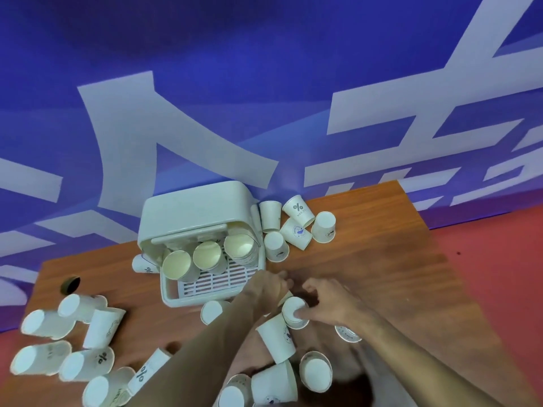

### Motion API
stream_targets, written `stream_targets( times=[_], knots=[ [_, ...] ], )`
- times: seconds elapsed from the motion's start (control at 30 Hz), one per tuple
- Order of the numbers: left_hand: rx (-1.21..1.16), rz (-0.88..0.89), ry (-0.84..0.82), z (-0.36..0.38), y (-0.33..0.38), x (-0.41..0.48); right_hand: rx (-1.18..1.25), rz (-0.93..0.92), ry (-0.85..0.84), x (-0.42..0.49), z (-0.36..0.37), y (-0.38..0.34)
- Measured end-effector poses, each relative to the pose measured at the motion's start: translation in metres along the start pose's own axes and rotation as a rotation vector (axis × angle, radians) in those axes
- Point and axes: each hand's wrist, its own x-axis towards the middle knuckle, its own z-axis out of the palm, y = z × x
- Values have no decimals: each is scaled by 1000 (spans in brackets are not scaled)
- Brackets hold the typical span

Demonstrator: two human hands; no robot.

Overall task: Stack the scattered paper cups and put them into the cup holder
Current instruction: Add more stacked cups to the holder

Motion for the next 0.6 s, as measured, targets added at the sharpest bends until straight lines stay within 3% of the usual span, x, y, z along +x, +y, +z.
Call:
stream_targets(
  times=[0.13,0.37,0.6],
  knots=[
    [-52,23,18,9,-1,-2,-232,-102,50,5,26,-13],
    [-74,-25,82,16,-4,-7,-317,-41,183,16,45,-35],
    [-217,-98,262,14,-5,-18,-295,25,217,17,42,-34]
  ],
)
